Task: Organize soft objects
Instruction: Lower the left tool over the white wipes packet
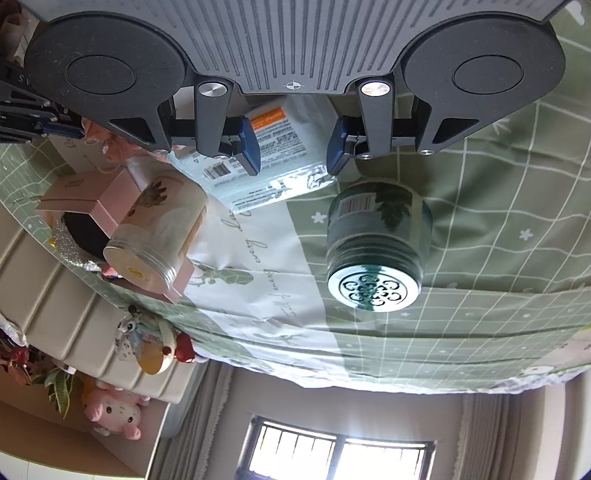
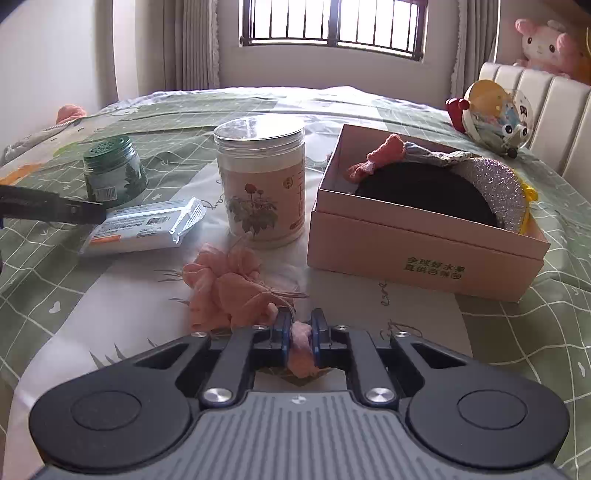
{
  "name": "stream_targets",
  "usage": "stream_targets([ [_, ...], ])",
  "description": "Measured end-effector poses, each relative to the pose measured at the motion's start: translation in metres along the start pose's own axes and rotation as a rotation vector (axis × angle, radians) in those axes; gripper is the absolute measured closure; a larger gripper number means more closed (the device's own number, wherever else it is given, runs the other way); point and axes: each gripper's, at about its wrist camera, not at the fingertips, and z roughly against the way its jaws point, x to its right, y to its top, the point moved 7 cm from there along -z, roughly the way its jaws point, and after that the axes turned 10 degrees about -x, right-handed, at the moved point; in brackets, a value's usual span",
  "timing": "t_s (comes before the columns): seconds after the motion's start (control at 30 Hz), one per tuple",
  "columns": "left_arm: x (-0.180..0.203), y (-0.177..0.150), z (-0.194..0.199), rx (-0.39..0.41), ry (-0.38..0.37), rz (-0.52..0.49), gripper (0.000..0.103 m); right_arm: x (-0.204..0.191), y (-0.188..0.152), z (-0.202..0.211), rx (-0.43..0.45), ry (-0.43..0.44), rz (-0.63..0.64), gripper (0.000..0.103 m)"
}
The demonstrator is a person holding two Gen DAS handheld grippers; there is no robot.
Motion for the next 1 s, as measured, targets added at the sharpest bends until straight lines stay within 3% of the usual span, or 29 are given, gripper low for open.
stream_targets([
  [0.27,0.023,0.033,-0.043,-0.059,-0.022,-0.143,0.060,-0.005,-0.011,-0.003,0.054,0.041,0.003,0.060],
  [0.37,0.026,0.037,-0.060,-0.085,0.000,-0.176,0.059,-0.003,-0.010,-0.005,0.053,0.058,-0.012,0.057],
  [0.57,0.026,0.036,-0.061,-0.106,-0.028,-0.160,0.059,-0.004,-0.012,-0.006,0.054,0.066,-0.015,0.053],
  [1.0,0.009,0.023,-0.048,-0.122,-0.078,-0.065,0.059,-0.005,-0.012,-0.007,0.053,0.068,-0.014,0.051],
])
